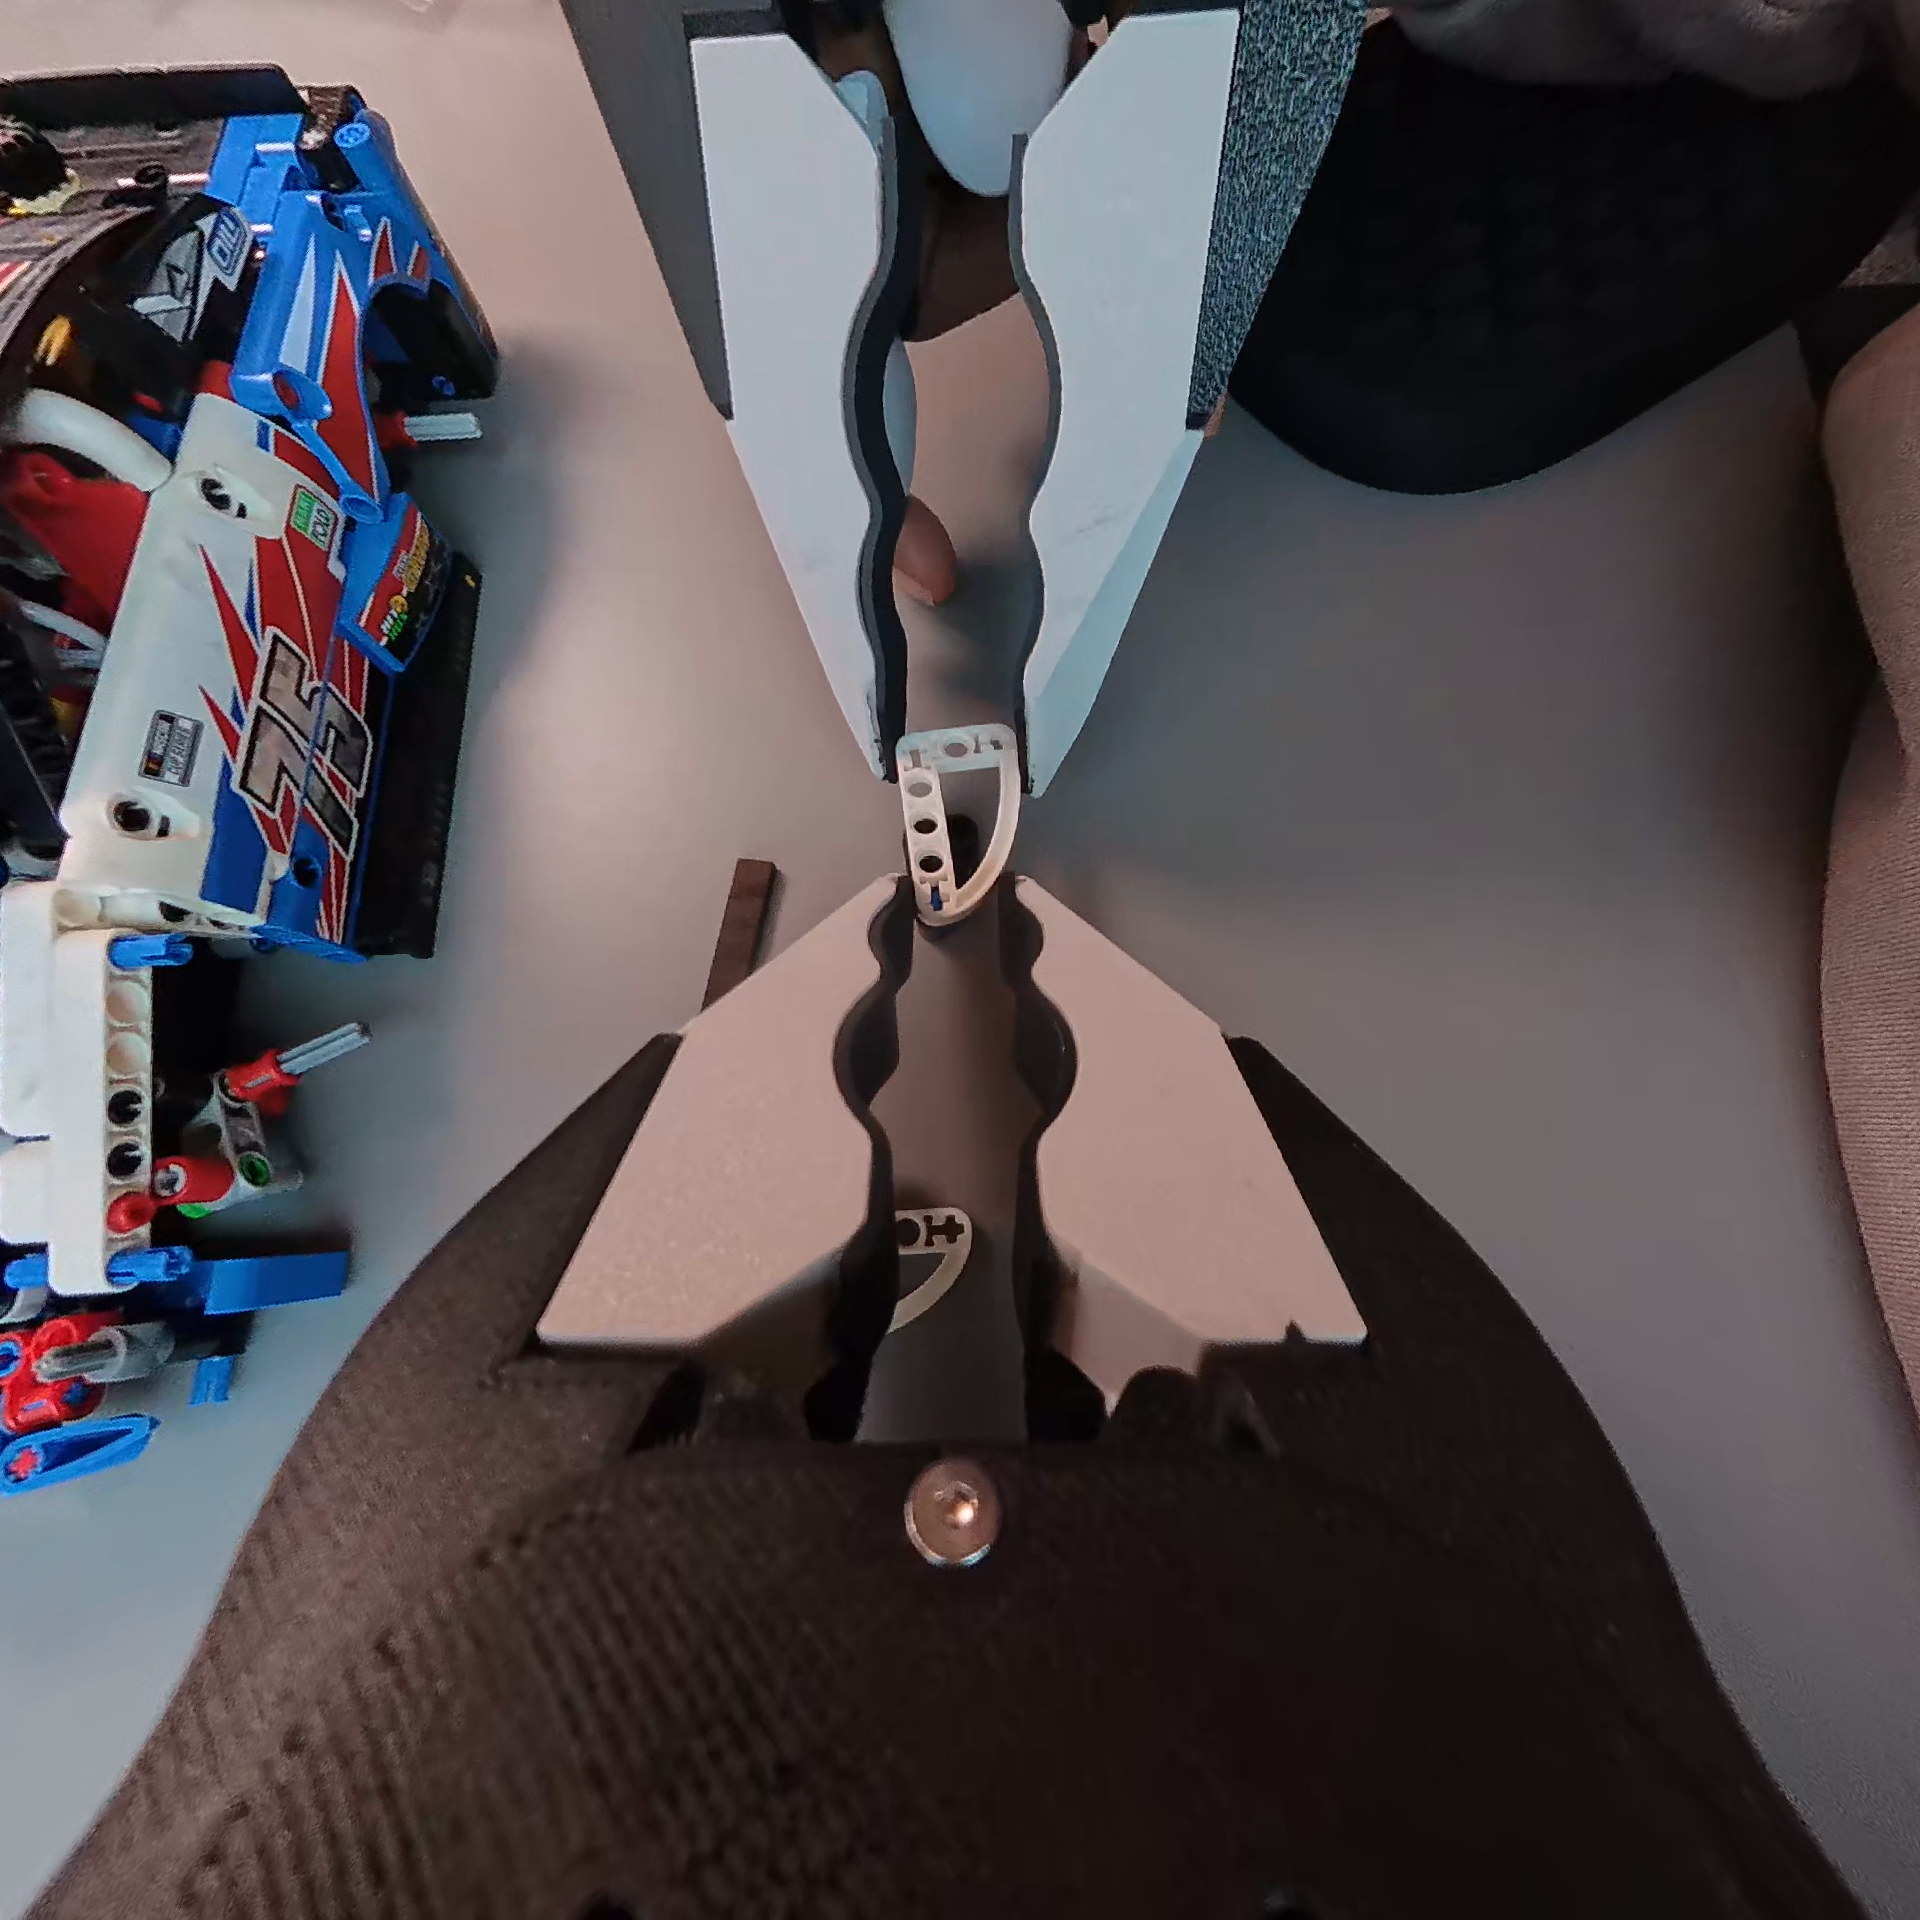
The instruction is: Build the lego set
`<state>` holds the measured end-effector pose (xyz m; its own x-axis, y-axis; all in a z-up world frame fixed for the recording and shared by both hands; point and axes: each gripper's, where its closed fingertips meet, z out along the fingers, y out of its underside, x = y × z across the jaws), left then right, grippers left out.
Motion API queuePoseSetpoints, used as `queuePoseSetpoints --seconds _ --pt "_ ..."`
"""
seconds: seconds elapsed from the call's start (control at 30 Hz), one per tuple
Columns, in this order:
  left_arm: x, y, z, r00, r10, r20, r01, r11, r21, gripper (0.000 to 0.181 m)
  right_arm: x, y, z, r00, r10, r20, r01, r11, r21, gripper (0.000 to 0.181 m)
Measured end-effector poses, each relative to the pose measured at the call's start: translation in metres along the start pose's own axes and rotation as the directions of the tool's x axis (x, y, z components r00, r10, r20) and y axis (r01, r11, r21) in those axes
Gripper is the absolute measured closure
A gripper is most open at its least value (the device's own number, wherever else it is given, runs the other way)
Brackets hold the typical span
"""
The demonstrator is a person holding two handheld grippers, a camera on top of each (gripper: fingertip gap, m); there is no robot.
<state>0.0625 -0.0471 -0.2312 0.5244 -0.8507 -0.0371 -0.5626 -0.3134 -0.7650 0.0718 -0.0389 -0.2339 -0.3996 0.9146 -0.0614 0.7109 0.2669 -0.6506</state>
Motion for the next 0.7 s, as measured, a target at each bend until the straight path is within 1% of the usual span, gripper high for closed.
queuePoseSetpoints --seconds 0.03,0.37,0.7 --pt "-0.0002 0.0002 0.0001 1.0 -0.002 0.0 0.002 1.0 0.0 0.168 0.0001 -0.0002 -0.0006 1.0 0.001 0.007 -0.001 1.0 0.0 0.16" --pt "-0.001 0.0005 0.0024 1.0 -0.009 0.005 0.009 1.0 -0.002 0.168 0.0018 -0.0004 -0.0043 0.999 0.001 0.053 -0.001 1.0 0.008 0.16" --pt "-0.0025 0.0032 0.0027 1.0 -0.007 0.022 0.007 1.0 -0.011 0.17 0.0055 -0.0004 -0.0034 0.999 -0.025 0.045 0.024 0.999 0.023 0.159"
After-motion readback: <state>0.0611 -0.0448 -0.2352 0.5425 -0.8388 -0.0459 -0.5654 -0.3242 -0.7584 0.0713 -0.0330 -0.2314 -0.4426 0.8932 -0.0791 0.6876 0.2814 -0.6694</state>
